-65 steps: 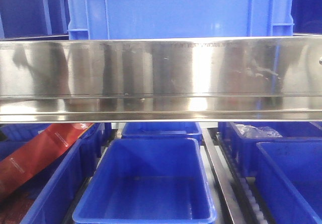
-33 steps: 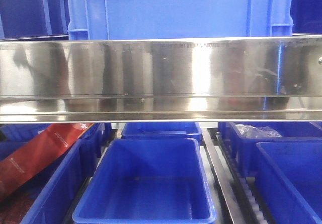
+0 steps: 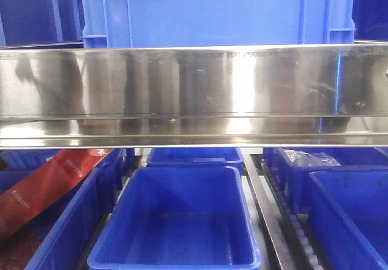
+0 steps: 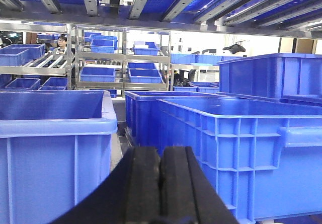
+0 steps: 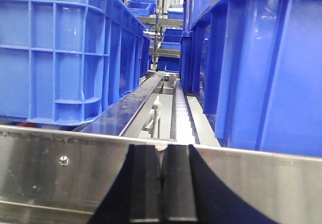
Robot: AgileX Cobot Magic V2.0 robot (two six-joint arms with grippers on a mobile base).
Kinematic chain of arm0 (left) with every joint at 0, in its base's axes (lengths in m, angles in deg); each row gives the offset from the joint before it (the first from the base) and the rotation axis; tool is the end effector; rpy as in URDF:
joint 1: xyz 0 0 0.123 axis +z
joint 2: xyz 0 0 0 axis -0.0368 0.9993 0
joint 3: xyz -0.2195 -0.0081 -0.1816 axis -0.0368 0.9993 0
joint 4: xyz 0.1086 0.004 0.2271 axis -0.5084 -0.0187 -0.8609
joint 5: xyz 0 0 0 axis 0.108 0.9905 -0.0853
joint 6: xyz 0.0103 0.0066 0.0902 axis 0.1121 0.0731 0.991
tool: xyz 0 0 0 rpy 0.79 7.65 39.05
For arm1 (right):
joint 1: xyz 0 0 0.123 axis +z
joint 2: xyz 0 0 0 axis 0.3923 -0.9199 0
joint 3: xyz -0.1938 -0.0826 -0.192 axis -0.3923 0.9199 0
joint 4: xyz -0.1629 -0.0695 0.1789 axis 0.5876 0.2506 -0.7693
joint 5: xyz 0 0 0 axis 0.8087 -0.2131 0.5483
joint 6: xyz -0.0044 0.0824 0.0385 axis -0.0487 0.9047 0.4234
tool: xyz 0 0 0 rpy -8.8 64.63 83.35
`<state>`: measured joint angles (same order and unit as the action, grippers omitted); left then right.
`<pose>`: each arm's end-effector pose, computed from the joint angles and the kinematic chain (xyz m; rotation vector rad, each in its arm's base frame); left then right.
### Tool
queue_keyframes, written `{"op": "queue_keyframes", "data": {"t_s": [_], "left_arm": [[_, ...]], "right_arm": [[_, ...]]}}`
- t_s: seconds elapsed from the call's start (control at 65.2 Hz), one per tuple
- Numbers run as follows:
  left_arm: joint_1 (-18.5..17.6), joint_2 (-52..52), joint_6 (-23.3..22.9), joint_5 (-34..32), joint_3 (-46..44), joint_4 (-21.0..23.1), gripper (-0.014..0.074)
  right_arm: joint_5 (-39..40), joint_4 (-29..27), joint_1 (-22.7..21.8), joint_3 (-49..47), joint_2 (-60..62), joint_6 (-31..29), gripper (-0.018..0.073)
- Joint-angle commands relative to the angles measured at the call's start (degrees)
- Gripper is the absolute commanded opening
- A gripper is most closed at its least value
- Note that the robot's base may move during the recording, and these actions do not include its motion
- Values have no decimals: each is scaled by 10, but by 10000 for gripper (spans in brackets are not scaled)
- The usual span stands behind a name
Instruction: Place valve from conveyor to right shelf box
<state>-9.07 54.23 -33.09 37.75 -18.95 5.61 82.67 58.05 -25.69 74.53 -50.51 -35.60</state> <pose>0.0324 -0.0097 0.3351 0.1053 1.3752 -0.1800 0.0567 -0.0025 0.2131 0.0151 1.4895 -0.0569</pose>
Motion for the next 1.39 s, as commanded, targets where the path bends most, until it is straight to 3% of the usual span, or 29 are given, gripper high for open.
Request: {"op": "queue_keyframes", "data": {"t_s": [0.0,0.736,0.843,0.889,0.981,1.027,1.38], "left_arm": [[0,-4,1,-9,1,-1,-111],[0,-4,1,-9,1,-3,-111],[0,-4,-15,-36,28,-56,-111],[0,-9,-55,-58,44,-79,-111],[0,-34,-173,-75,93,-193,-111],[0,-48,-193,-69,114,-231,-111],[13,-69,-193,-54,214,-233,-111]], "right_arm": [[7,5,-3,1,4,-4,-164],[7,5,-3,1,4,-4,-164],[7,5,-3,1,4,-4,-164],[7,5,-3,1,4,-4,-164],[7,5,-3,1,4,-4,-164],[7,5,-3,1,4,-4,-164],[7,5,-3,1,4,-4,-164]]}}
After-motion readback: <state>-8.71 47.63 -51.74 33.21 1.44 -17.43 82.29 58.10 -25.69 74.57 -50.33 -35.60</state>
